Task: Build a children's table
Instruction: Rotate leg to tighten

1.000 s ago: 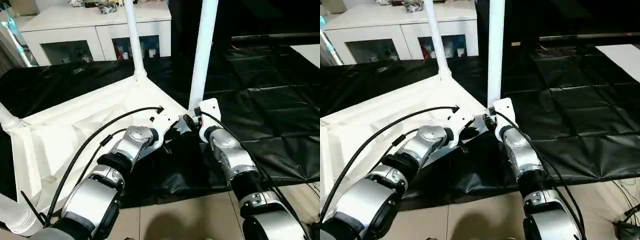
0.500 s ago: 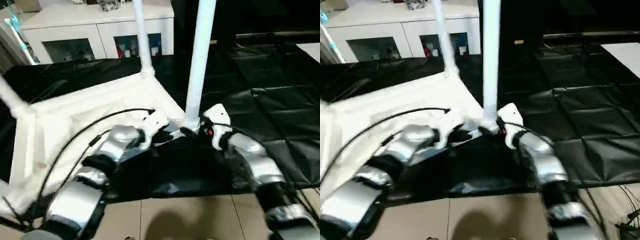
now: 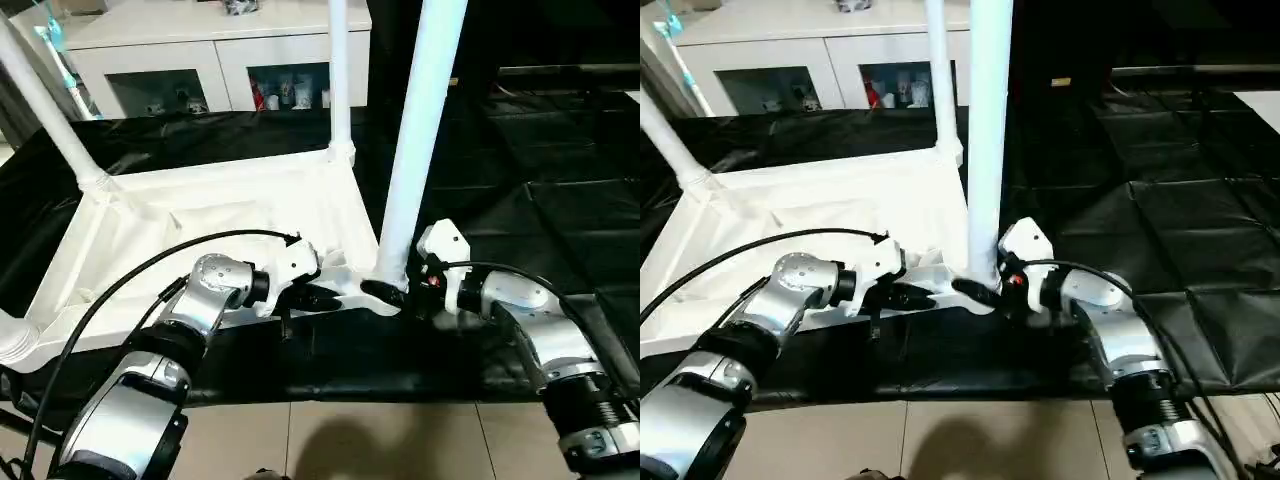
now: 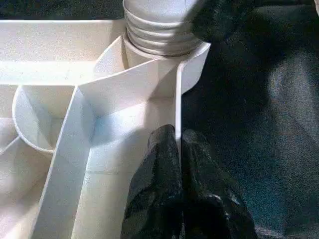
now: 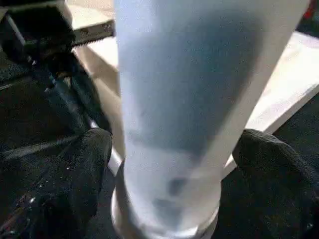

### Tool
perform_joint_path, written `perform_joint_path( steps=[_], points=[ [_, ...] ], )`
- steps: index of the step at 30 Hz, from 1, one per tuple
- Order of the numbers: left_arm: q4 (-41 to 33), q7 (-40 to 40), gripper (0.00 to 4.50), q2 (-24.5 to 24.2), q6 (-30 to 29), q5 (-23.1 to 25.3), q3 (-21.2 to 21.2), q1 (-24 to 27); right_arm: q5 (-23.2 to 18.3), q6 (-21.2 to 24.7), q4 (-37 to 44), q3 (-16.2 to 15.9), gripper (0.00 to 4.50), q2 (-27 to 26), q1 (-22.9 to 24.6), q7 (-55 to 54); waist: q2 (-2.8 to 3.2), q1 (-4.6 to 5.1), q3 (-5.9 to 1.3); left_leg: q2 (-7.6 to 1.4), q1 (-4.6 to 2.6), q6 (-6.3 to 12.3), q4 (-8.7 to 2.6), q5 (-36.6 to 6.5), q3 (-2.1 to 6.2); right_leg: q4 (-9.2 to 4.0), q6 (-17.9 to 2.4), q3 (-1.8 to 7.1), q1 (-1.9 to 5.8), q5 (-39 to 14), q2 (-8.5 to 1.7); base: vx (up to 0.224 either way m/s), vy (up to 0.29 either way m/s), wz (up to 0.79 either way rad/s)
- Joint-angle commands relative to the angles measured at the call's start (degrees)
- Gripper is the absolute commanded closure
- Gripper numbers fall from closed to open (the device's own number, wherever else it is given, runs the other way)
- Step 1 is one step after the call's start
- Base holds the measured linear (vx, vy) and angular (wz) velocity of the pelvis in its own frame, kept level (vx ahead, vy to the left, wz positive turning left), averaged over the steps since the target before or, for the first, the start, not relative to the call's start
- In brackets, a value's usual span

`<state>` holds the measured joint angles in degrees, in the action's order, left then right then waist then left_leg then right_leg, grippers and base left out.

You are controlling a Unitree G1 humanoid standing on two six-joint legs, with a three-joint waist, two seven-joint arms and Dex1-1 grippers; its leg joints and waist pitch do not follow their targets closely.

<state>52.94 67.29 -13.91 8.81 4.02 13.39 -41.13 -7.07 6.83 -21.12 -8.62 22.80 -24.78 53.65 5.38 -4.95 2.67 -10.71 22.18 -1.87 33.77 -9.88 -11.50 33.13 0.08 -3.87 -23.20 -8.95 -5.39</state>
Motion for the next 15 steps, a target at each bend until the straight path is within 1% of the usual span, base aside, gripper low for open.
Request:
perform_joint_path(
  steps=[1, 4, 7, 11, 12, 14, 15],
  points=[
    [-0.66, -0.29, 4.50, -0.12, 0.39, -1.56, -1.09, 0.37, -0.02, 0.37, 0.99, -0.72, 0.31, 0.29, 0.23, 0.86, -1.47, 0.13, -3.93, -2.46, -1.11, 4.45, -3.81, -13.15, 1.14, -3.62, -12.61, 1.97, 2.60, -16.36, -3.26, 0.000, 0.000, 0.00],
    [-0.67, -0.54, 4.50, -0.10, 0.21, -1.38, -1.18, 0.25, 0.15, 0.35, 0.60, -0.47, 0.31, 0.43, 0.24, 1.00, -1.44, 0.17, -3.94, -2.48, -1.11, 4.22, -3.85, -13.28, 1.17, -3.68, -12.34, 1.97, 2.52, -16.76, -3.21, 0.000, 0.000, 0.00],
    [-0.63, -0.68, 4.50, -0.04, 0.11, -1.34, -1.20, 0.12, 0.25, 0.22, 0.39, -0.50, 0.31, 0.70, 0.35, 1.15, -1.47, 0.17, -4.00, -2.42, -1.07, 4.34, -3.78, -12.74, 1.16, -3.57, -12.54, 1.95, 2.58, -15.68, -3.16, 0.000, 0.000, 0.00],
    [-0.50, -0.74, 4.50, 0.01, 0.13, -1.34, -1.21, 0.00, 0.04, 0.27, 0.18, -0.35, 0.74, 0.66, 0.34, 1.08, -1.46, 0.17, -4.02, -2.41, -1.08, 4.48, -3.72, -12.57, 1.14, -3.58, -12.56, 1.93, 2.57, -15.73, -3.15, 0.000, 0.000, 0.00],
    [-0.41, -0.78, 4.50, 0.02, 0.15, -1.34, -1.19, -0.06, 0.16, 0.26, -0.10, -0.46, 0.74, 0.73, 0.32, 1.06, -1.44, 0.16, -4.01, -2.40, -1.05, 4.48, -3.73, -12.53, 1.16, -3.57, -12.57, 1.91, 2.60, -15.72, -3.16, 0.000, 0.000, 0.00],
    [-0.32, -0.81, 4.50, 0.02, 0.10, -1.35, -1.17, -0.13, 1.06, -0.10, -0.94, -0.95, 0.99, 0.95, 0.21, 0.62, -1.42, 0.17, -4.05, -2.41, -1.06, 4.48, -3.71, -12.39, 1.17, -3.55, -12.67, 1.89, 2.58, -15.48, -3.14, 0.000, 0.000, 0.00],
    [-0.30, -0.84, 4.50, 0.02, 0.10, -1.34, -1.16, -0.16, 1.23, -0.28, -1.22, -1.04, 1.14, 0.93, 0.17, 0.57, -1.52, 0.19, -4.07, -2.39, -1.06, 4.45, -3.68, -12.29, 1.14, -3.53, -12.75, 1.89, 2.59, -15.26, -3.11, 0.000, 0.000, 0.00]
  ],
)
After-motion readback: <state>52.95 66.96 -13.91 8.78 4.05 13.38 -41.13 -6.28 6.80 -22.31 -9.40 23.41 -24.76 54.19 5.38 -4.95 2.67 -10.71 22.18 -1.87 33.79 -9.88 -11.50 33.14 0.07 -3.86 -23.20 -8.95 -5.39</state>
